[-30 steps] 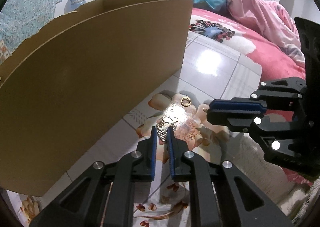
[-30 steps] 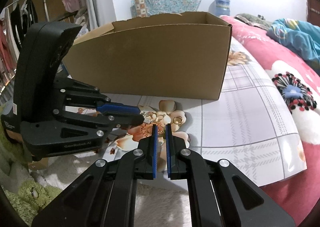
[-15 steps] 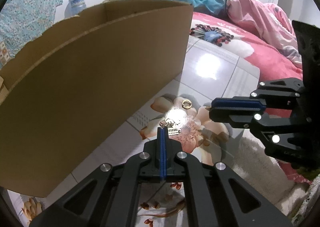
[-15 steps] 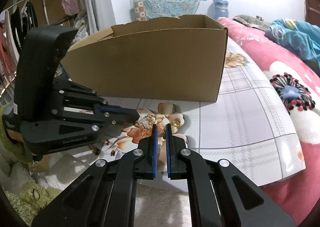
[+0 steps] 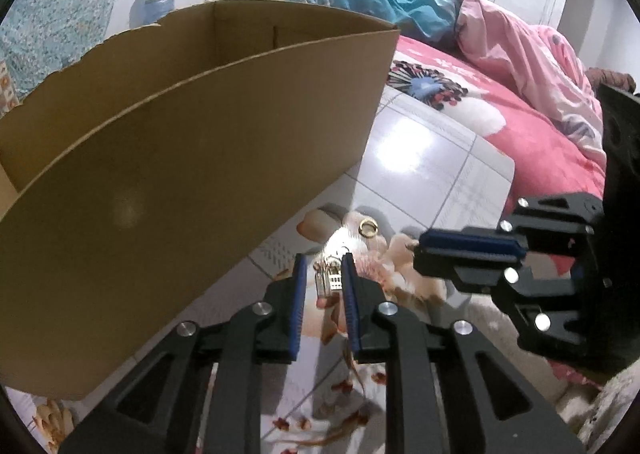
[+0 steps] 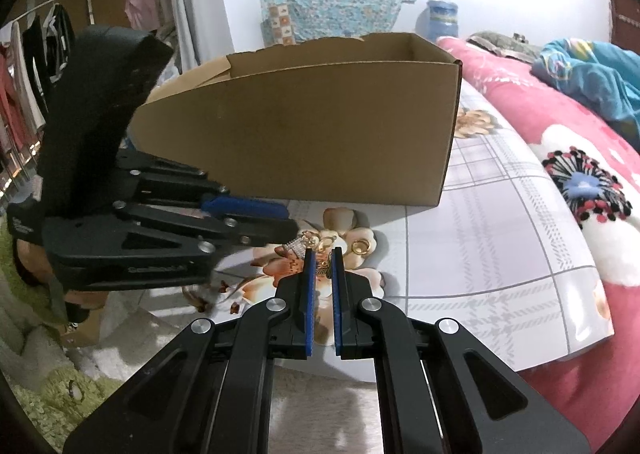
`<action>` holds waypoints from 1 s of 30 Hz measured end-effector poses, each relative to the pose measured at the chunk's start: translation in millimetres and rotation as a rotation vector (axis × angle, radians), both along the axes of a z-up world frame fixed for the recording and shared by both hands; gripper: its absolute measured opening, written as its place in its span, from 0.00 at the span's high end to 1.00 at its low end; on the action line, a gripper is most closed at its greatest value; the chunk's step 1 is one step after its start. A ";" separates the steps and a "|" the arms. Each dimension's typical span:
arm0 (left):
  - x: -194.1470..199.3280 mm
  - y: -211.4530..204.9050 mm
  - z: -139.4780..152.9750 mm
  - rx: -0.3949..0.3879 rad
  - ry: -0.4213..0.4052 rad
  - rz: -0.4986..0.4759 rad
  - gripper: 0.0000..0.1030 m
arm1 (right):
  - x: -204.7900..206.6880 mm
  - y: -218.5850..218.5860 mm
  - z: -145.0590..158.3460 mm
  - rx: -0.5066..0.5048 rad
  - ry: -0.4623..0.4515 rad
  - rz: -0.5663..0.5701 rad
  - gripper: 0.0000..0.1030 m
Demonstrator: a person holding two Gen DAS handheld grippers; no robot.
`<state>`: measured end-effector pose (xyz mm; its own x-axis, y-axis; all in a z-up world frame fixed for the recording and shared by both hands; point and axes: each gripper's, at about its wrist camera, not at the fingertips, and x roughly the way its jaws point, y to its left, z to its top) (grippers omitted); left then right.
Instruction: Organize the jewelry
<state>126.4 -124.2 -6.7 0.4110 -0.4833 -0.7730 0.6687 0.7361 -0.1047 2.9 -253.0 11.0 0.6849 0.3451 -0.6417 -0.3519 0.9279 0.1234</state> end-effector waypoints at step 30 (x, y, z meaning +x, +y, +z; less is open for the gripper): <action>-18.9 36.7 60.9 -0.149 -0.109 0.016 0.99 | -3.3 -3.8 29.9 0.044 -0.081 -0.006 0.95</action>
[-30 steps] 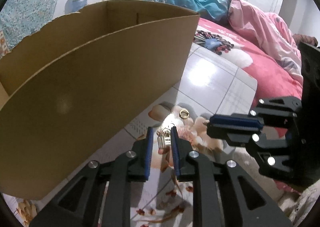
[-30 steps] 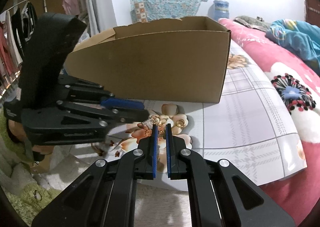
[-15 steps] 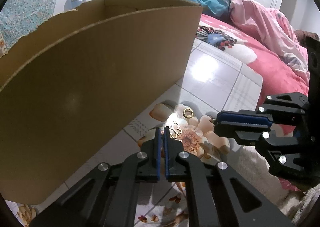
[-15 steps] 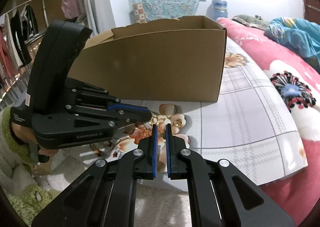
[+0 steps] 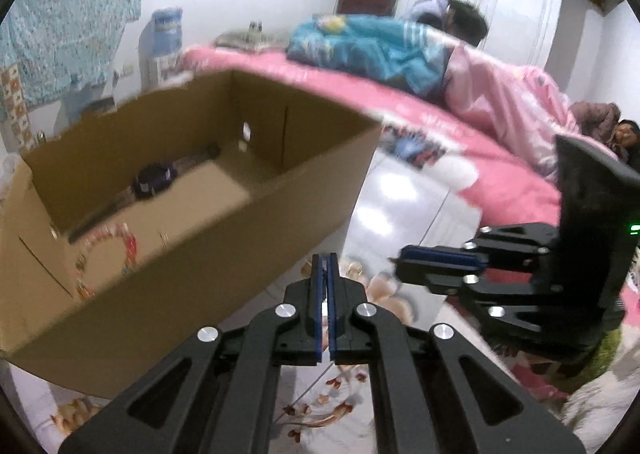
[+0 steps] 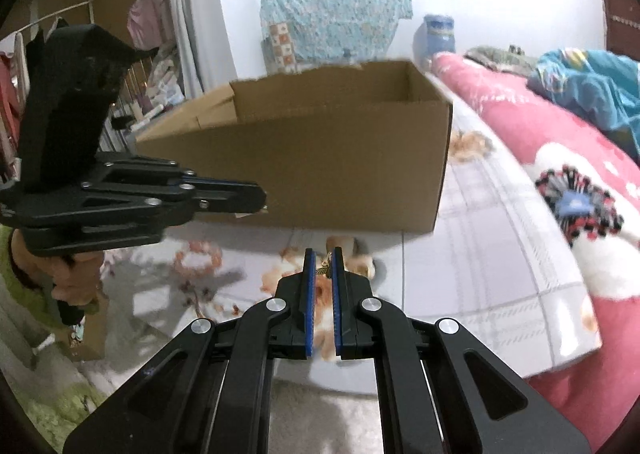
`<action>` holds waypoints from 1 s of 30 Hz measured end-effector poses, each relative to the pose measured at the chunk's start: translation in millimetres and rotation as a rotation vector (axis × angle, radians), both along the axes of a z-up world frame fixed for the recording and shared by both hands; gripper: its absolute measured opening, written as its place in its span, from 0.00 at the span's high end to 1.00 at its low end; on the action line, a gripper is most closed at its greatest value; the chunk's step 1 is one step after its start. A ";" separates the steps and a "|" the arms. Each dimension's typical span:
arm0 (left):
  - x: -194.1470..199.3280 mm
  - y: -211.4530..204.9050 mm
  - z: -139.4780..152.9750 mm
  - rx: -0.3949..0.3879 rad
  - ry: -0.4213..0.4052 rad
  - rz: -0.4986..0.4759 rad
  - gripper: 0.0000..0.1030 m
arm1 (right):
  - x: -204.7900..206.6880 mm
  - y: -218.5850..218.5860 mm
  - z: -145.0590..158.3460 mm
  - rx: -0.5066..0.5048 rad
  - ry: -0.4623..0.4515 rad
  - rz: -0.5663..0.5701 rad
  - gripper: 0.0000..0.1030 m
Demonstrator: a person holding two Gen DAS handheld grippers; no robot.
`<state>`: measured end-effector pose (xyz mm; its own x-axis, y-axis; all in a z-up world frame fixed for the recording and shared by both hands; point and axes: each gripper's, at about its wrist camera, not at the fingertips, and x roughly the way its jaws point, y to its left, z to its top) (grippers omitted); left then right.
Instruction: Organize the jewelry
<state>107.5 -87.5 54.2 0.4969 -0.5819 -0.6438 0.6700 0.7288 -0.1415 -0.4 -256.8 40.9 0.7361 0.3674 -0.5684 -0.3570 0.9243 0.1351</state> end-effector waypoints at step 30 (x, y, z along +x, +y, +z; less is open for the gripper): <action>120.7 20.0 33.5 0.012 0.002 0.252 0.76 | 115.8 39.1 47.3 0.020 -0.043 -0.083 0.80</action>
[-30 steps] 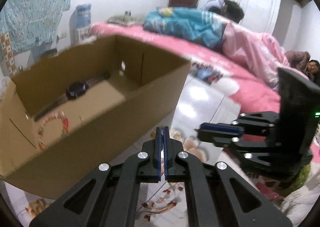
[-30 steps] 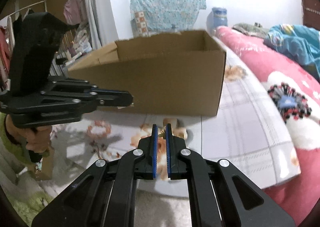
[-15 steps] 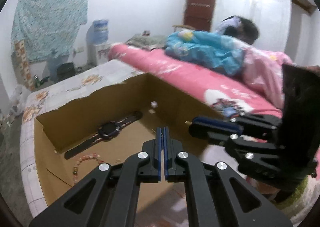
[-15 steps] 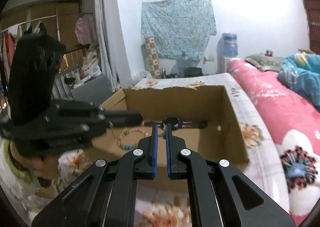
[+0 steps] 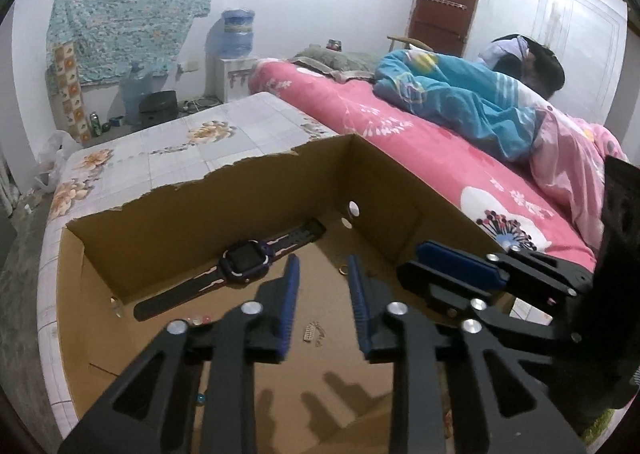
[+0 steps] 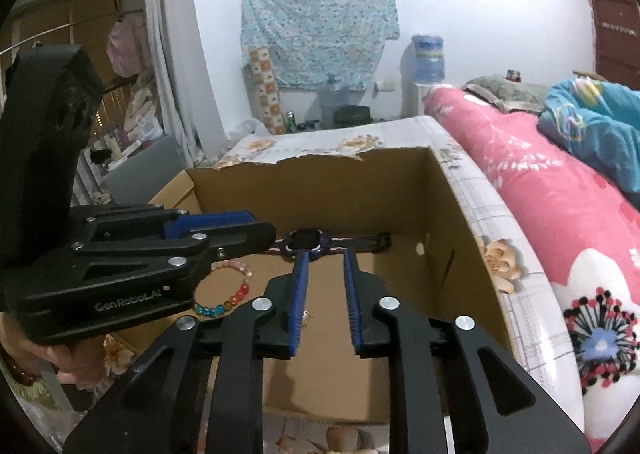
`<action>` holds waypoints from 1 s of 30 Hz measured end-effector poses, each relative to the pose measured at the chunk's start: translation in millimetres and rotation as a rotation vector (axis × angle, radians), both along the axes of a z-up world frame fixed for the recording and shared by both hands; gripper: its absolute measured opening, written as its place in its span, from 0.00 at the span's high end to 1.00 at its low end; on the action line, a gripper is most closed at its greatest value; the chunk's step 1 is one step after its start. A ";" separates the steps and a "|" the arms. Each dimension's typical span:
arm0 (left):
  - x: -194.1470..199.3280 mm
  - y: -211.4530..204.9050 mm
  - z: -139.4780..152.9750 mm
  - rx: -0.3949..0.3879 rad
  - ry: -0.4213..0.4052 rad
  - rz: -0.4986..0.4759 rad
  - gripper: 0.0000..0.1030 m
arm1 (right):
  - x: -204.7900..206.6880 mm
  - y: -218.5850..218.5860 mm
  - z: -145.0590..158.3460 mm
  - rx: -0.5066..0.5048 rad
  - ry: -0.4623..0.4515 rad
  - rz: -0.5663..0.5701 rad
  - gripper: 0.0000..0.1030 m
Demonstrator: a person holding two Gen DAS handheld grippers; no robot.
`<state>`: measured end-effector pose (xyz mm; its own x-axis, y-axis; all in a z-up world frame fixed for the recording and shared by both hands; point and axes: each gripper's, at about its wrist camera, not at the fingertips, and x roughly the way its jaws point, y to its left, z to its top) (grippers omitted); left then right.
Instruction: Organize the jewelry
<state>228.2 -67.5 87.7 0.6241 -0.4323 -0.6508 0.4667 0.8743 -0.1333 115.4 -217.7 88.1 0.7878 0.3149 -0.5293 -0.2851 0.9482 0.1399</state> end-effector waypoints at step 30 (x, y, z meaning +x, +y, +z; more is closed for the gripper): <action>-120.0 48.7 18.4 0.008 -0.106 -0.022 0.32 | -86.3 -17.2 32.1 0.113 -0.088 -0.070 0.32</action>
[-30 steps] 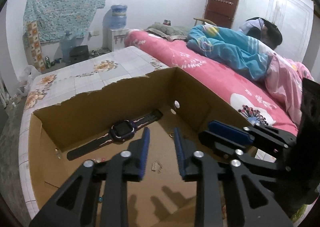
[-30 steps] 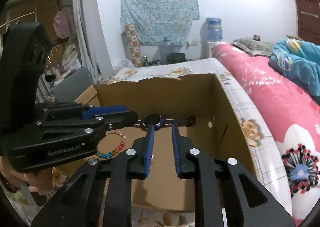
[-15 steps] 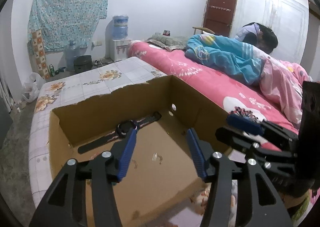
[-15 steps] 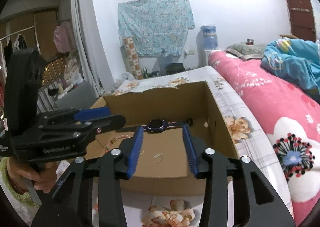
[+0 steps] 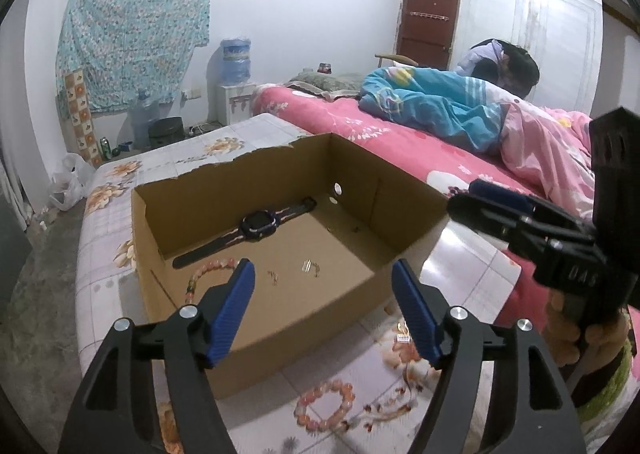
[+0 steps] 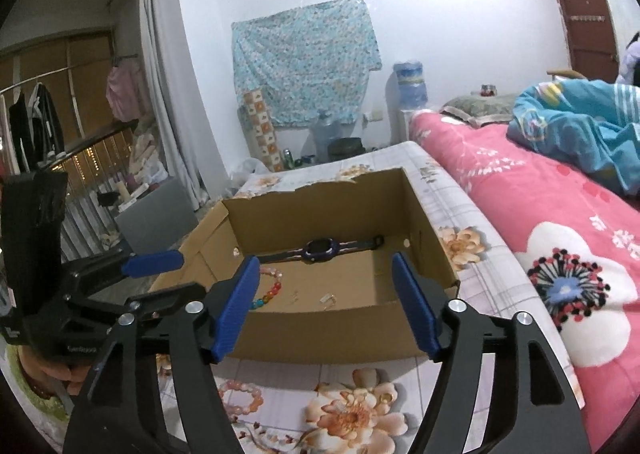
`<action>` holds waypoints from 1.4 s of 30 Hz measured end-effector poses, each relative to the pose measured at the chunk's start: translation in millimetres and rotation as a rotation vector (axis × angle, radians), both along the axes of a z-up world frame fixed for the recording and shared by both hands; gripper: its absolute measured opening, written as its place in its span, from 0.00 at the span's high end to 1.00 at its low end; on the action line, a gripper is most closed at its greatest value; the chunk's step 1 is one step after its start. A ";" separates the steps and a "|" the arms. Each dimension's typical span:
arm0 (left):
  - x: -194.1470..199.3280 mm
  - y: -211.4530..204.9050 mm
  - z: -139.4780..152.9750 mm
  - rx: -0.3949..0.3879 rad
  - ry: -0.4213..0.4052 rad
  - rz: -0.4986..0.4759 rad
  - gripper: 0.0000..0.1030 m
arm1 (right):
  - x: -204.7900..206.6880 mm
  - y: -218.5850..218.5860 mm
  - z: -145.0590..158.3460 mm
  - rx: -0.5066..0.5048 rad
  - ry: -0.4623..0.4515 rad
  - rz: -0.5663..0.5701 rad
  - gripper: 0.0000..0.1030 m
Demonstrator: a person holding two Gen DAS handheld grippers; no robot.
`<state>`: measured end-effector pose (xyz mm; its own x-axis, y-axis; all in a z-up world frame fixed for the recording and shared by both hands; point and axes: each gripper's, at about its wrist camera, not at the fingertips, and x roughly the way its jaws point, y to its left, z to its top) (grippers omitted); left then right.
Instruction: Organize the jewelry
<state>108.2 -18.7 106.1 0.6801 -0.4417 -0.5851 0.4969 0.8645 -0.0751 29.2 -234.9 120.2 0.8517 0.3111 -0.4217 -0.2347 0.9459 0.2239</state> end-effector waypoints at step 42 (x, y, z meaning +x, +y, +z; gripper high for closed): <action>-35.5 17.1 -10.7 -0.005 0.007 0.004 0.22 | -28.1 -22.0 -28.6 -0.247 0.186 -0.334 0.08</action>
<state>72.7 -1.7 95.3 0.6779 -0.4418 -0.5876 0.4931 0.8661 -0.0823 1.1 -257.0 91.7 0.7908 -0.0971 -0.6043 0.1156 0.9933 -0.0084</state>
